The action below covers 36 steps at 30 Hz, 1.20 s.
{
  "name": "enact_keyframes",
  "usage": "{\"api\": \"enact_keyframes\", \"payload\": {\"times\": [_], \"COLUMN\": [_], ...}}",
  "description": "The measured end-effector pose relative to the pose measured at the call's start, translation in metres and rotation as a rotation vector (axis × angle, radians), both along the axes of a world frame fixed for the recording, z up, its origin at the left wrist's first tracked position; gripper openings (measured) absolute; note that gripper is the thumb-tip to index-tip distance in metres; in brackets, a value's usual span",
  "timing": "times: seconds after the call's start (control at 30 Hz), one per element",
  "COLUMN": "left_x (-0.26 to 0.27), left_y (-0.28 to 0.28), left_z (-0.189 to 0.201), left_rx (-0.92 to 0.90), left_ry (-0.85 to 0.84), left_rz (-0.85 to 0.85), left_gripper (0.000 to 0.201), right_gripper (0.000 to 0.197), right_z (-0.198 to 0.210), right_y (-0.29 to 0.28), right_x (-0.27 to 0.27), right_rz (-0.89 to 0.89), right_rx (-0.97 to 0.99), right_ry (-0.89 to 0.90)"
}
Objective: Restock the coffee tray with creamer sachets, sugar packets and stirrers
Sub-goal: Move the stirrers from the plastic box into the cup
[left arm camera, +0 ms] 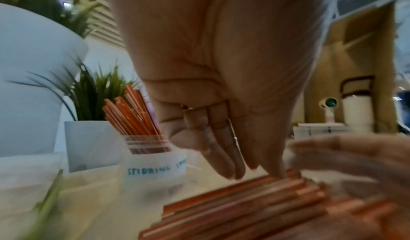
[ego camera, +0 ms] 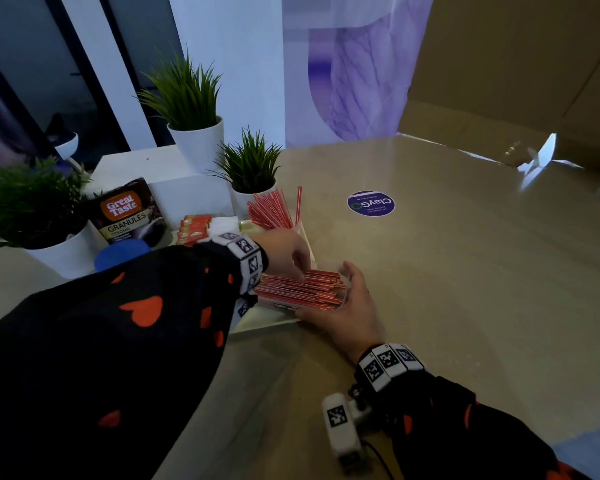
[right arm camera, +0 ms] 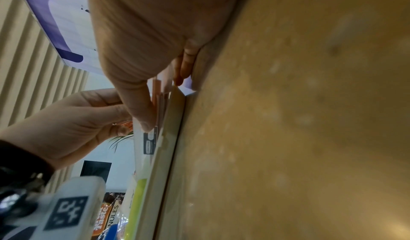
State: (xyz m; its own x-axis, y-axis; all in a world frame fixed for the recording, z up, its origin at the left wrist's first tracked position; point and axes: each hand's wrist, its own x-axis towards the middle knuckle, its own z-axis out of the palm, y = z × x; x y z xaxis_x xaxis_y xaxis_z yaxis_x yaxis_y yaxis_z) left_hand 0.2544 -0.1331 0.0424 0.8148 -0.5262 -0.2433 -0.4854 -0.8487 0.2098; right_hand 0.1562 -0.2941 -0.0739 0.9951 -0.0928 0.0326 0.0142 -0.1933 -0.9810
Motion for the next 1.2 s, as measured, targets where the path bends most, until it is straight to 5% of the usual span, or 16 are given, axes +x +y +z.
{"api": "enact_keyframes", "payload": {"times": [0.3, 0.7, 0.97, 1.2], "left_x": [-0.015, -0.023, -0.014, -0.001], "left_y": [-0.013, -0.014, -0.005, 0.008], "left_z": [-0.02, -0.021, -0.008, 0.02], "left_rx": [0.143, 0.222, 0.01, -0.348], "left_ry": [-0.047, -0.11, -0.116, -0.121], "left_rz": [0.022, -0.016, 0.017, 0.238], "left_gripper": [0.037, 0.027, 0.022, 0.012], "right_gripper": [0.134, 0.135, 0.129, 0.134], "right_z": [-0.003, -0.003, -0.006, -0.006], "right_y": [0.0, 0.001, 0.003, 0.003], "right_x": [0.002, 0.003, 0.005, 0.004], "right_rz": [-0.002, -0.01, -0.012, -0.015], "right_rx": [0.0, -0.022, 0.006, -0.026], "right_ry": [-0.01, -0.01, 0.014, 0.005]}}
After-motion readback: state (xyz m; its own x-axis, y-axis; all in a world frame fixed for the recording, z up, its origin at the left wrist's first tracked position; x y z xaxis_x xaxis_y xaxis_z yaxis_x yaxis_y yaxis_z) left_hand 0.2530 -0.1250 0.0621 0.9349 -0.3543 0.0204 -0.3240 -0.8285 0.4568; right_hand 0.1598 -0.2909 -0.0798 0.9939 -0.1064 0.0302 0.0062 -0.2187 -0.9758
